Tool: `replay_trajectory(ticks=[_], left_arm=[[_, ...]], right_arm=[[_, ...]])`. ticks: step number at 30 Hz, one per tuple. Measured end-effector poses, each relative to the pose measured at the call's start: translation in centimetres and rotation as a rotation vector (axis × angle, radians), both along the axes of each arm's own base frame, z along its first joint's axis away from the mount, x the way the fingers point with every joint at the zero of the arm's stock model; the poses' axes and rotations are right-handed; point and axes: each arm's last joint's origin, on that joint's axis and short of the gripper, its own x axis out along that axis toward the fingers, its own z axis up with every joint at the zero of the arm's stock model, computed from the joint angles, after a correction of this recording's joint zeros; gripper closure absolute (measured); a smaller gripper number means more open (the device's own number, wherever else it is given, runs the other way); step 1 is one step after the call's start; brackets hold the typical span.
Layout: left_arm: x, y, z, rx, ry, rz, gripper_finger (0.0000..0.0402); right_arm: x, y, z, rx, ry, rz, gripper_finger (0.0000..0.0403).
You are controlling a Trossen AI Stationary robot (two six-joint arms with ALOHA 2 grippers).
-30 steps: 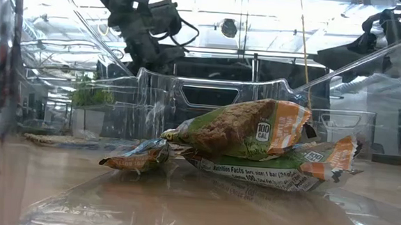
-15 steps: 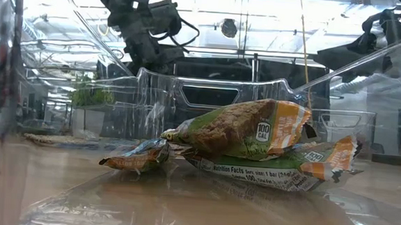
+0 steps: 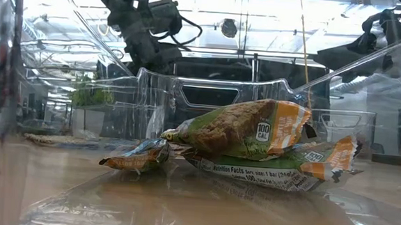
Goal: Pick and place Granola Bars by type
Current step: Put the blue granola bar into the top left transparent bin
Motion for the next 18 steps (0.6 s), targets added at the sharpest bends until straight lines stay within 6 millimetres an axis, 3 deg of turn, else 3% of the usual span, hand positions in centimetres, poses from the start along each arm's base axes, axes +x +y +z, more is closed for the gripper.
replay_trajectory(ticks=[14,18], left_arm=[[-0.17,0.28,0.02,0.113,0.052,0.012,0.0323],[-0.98,-0.21,0.86,0.115,0.069,0.024,0.0323]], right_arm=[[0.00,0.00,0.00,0.000,0.000,0.000,0.0318],[0.00,0.00,0.00,0.000,0.000,0.000,0.0318]])
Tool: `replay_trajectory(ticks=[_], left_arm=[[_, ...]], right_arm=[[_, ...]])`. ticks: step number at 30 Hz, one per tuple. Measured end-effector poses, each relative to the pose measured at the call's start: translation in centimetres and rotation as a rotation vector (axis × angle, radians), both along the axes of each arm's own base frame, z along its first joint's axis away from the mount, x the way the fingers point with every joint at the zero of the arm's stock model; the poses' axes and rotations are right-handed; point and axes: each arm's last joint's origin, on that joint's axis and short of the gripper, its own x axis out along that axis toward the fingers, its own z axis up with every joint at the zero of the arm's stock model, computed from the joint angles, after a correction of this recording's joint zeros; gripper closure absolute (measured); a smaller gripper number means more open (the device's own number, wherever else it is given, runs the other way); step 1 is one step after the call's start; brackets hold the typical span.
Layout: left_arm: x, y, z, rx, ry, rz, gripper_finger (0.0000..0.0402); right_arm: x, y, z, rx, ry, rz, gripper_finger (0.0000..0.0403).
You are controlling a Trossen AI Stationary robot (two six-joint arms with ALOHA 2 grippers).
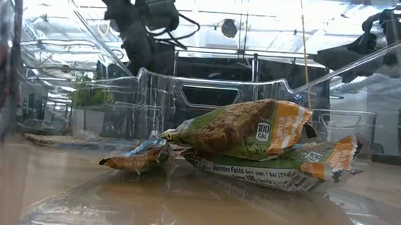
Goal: Pick and place Granola Bars by type
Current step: Put the blue granola bar into the top left transparent bin
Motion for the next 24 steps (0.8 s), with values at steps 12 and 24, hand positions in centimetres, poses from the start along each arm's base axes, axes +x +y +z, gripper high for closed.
replay_trajectory(ticks=[12,24], left_arm=[[-6.2,-10.6,5.4,-0.067,0.101,-0.011,0.0323],[-10.1,-23.3,4.8,-0.421,0.188,0.044,0.0323]], right_arm=[[0.0,0.0,0.0,0.000,0.000,0.000,0.0318],[0.0,0.0,0.0,0.000,0.000,0.000,0.0318]])
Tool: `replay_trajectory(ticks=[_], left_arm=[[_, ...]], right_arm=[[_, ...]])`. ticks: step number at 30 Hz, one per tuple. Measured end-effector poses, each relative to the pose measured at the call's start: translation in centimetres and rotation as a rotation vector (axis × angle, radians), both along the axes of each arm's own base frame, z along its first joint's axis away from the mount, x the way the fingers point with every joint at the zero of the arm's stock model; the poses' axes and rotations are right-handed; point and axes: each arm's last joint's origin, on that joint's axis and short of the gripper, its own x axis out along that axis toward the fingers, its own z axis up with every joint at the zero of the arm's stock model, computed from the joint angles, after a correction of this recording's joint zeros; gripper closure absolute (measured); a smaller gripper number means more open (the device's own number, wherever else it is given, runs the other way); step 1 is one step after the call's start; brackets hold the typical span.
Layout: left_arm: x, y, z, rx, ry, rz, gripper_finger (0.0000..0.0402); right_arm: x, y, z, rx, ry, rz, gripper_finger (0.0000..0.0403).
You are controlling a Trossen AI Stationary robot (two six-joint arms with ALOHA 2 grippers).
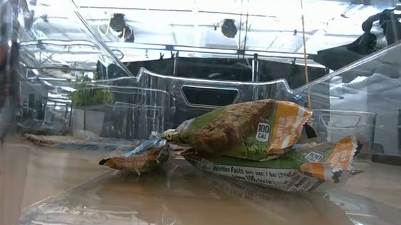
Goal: Pick and place Granola Bars by type
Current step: Put the blue granola bar into the top left transparent bin
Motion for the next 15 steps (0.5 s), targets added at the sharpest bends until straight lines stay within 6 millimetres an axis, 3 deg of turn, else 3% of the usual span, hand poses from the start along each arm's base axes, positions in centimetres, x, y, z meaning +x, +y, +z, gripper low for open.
replay_trajectory(ticks=[6,11,15], left_arm=[[-1.1,-4.3,-2.2,0.004,0.096,0.207,0.0323],[-1.5,-6.0,-4.3,0.038,0.212,0.521,0.0323],[-1.5,-7.1,-5.6,0.060,0.262,0.599,0.0323]], right_arm=[[0.0,0.0,0.0,0.000,0.000,0.000,0.0318],[0.0,0.0,0.0,0.000,0.000,0.000,0.0318],[0.0,0.0,0.0,0.000,0.000,0.000,0.0318]])
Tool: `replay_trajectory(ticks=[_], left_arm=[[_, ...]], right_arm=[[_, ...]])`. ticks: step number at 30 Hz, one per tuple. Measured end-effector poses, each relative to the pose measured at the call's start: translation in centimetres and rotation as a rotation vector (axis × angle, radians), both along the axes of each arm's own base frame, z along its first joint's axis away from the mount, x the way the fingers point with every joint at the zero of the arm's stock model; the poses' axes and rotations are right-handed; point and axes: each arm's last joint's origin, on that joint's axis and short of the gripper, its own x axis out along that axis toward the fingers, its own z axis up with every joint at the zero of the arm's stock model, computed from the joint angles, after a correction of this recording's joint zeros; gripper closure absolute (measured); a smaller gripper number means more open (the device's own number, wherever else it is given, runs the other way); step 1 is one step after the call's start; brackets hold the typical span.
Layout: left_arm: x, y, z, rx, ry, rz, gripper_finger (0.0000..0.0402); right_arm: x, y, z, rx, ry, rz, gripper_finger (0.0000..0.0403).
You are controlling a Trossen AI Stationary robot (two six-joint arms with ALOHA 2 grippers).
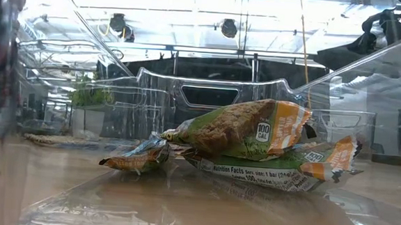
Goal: Pick and place Granola Bars by type
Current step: Put the blue granola bar into the top left transparent bin
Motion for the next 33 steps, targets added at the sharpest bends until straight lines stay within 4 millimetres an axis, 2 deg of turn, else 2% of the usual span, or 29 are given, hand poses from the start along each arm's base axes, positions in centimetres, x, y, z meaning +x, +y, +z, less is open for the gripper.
replay_trajectory(ticks=[10,20,24,33], left_arm=[[-0.6,-1.7,-1.8,-0.034,0.161,0.106,0.0318],[-0.7,-3.0,-2.7,-0.061,0.148,0.097,0.0220],[-0.7,-3.1,-2.8,-0.066,0.142,0.096,0.0203],[-2.2,-2.7,-6.4,-0.093,0.155,0.090,0.0201]], right_arm=[[0.0,0.0,0.0,0.000,0.000,0.000,0.0318],[0.0,0.0,0.0,0.000,0.000,0.000,0.0318],[0.0,0.0,0.0,0.000,0.000,0.000,0.0318],[0.0,0.0,0.0,0.000,0.000,0.000,0.0318]])
